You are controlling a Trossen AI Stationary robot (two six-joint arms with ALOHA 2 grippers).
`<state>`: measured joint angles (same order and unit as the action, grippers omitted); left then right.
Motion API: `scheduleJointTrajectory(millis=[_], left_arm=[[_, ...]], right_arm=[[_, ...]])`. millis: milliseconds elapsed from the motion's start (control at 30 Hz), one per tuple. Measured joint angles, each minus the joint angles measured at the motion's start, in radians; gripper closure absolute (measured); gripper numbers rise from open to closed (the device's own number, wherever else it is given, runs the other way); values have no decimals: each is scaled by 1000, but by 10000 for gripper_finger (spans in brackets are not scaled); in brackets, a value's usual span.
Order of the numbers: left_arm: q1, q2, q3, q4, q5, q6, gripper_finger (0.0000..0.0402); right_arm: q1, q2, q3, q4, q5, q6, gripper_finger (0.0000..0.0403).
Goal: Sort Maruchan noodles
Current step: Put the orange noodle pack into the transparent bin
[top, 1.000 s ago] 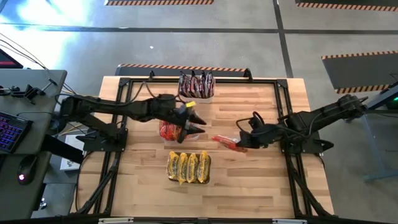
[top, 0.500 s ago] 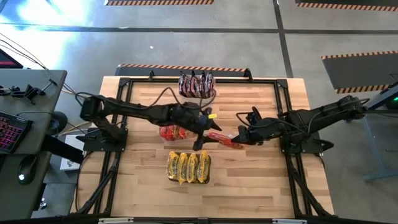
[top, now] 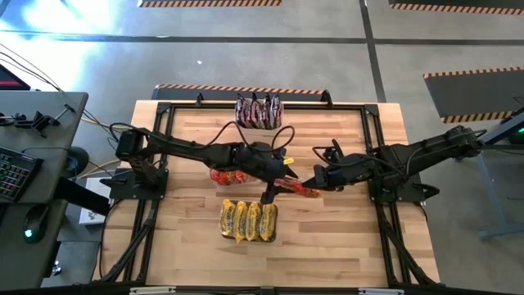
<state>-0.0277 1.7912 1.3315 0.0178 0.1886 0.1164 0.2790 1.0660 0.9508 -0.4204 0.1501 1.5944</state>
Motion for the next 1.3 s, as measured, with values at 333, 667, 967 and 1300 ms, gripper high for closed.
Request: scheduleJointTrajectory(millis=[333, 667, 967, 1300], left_arm=[[8, -7, 0, -5, 1, -33, 249], [74, -27, 0, -89, 12, -119, 369], [159, -183, 1, -274, -45, -474, 391], [118, -321, 0, -635, -485, -1231, 392]], right_arm=[[0, 0, 0, 49, -1, -91, 389], [-1, -11, 0, 51, 50, -197, 259], [-132, -168, 0, -56, 26, -453, 246], [-413, -322, 1, -446, -111, -806, 373]])
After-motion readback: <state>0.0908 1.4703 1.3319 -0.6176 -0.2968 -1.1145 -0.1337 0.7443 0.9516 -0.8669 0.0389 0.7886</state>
